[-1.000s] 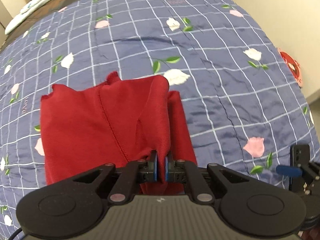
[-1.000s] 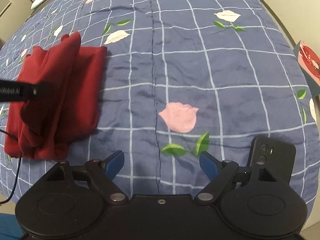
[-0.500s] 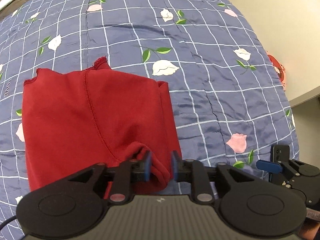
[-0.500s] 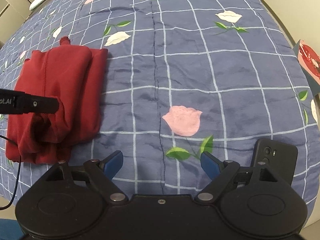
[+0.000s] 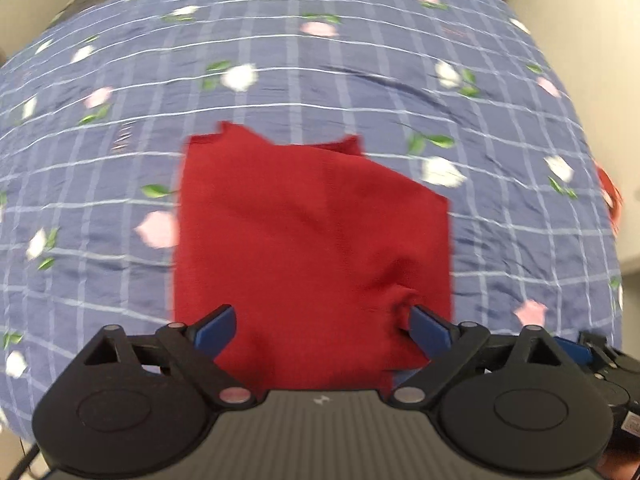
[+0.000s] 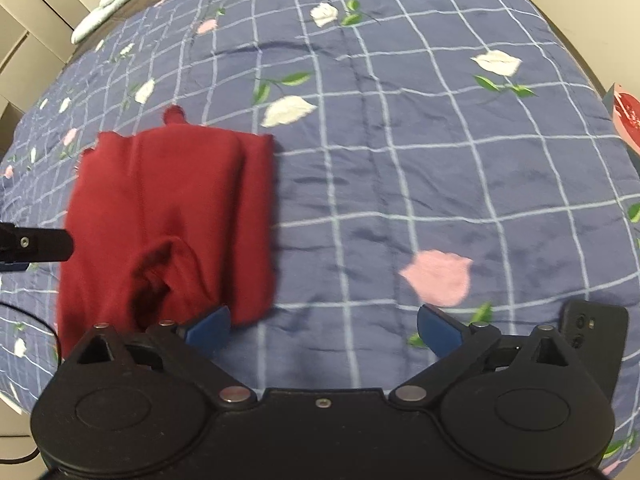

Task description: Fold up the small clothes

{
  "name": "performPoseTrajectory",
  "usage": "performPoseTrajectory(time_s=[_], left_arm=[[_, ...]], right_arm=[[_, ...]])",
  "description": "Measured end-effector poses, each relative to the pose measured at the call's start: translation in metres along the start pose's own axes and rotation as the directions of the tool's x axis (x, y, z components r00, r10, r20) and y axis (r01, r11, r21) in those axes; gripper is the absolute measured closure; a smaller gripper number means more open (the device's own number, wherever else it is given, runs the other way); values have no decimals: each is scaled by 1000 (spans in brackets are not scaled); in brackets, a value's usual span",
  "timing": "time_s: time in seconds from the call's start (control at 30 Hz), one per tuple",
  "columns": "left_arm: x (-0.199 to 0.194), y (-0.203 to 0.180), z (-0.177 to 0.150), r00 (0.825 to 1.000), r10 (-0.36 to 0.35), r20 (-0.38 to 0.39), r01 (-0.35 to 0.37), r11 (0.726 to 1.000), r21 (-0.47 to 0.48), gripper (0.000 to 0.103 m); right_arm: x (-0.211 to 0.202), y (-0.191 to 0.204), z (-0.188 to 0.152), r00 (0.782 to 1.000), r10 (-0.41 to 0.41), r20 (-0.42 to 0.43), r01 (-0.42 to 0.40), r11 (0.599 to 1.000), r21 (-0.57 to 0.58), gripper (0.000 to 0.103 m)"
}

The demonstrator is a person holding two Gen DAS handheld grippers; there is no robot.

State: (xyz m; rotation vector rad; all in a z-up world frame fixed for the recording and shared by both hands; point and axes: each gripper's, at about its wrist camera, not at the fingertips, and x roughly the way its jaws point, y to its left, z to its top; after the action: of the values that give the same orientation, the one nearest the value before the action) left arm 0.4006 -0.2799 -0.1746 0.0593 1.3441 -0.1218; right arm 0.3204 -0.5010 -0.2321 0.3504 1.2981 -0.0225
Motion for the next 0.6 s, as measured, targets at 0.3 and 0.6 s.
performPoseTrajectory(time_s=[0.3, 0.6], left_arm=[[-33, 56, -1, 995, 99, 26, -98, 994, -58, 3], [-59, 92, -14, 986, 164, 25, -162, 985, -55, 1]], right_arm=[[-3, 41, 13, 999, 28, 34, -29, 999, 18, 1], [52, 85, 43, 998, -60, -30, 60, 998, 11, 1]])
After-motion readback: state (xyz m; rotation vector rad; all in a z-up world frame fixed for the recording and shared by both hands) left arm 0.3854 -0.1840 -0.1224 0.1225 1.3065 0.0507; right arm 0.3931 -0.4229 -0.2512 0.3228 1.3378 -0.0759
